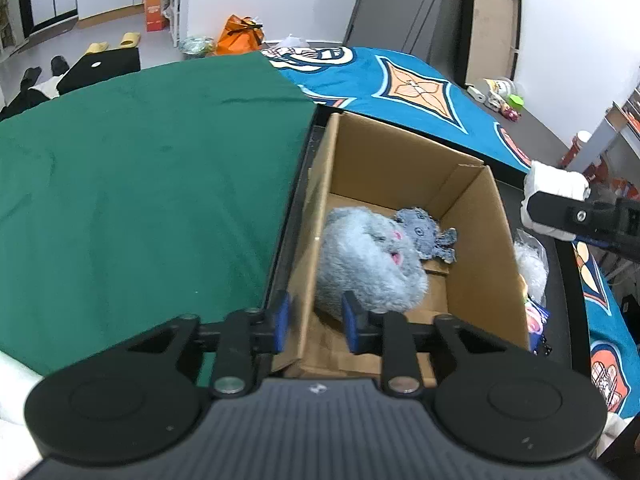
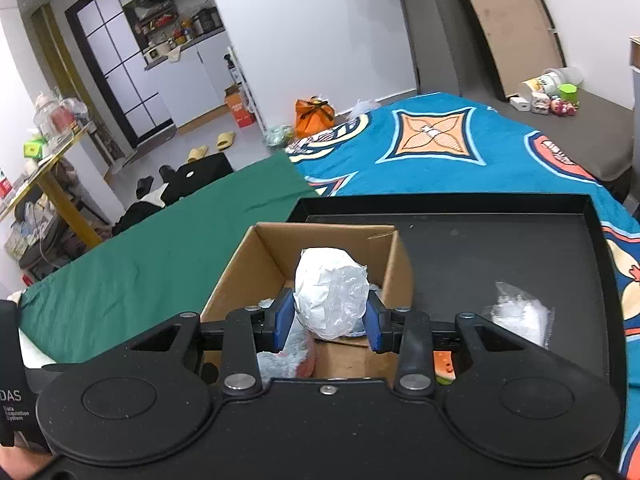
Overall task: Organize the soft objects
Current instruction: 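Carry the white cloth item with the right gripper and drop it into the box, then lower the right gripper and grasp the blue-and-pink tissue package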
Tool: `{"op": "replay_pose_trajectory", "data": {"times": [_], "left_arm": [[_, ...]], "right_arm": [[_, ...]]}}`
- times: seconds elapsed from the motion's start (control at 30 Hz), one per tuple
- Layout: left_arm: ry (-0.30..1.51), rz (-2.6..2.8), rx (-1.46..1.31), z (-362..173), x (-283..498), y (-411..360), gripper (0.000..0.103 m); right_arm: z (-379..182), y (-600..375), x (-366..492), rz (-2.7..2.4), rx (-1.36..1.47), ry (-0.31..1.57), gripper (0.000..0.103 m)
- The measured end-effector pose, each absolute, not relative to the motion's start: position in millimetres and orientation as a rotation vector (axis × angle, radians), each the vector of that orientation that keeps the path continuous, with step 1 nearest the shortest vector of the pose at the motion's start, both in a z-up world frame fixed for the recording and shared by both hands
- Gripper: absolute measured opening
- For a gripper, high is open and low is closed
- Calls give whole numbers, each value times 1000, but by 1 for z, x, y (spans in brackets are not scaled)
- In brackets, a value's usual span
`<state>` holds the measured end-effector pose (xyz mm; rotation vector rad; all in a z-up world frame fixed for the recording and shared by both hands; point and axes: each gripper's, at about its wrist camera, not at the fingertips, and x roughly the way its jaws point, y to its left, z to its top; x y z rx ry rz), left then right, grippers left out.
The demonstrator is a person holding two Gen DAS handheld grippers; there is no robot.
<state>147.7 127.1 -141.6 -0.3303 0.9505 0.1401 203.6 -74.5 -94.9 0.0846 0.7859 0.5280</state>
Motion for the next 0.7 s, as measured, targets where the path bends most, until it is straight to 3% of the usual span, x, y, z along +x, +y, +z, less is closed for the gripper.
{"op": "replay_pose_trajectory", "data": {"times": [0.07, 0.1, 0.13, 0.7], "left_arm": [[952, 148, -333, -143, 148, 130, 15], [952, 149, -335, -143, 148, 131, 12], [954, 149, -340, -143, 148, 133, 12], [939, 165, -329, -133, 141, 128, 12]], "right_arm": [[-95, -67, 201, 556, 59, 783, 50], [-95, -65, 200, 560, 41, 778, 65], [-94, -63, 198, 547, 23, 763, 69], [-114, -117, 192, 411, 58, 826, 69]]}}
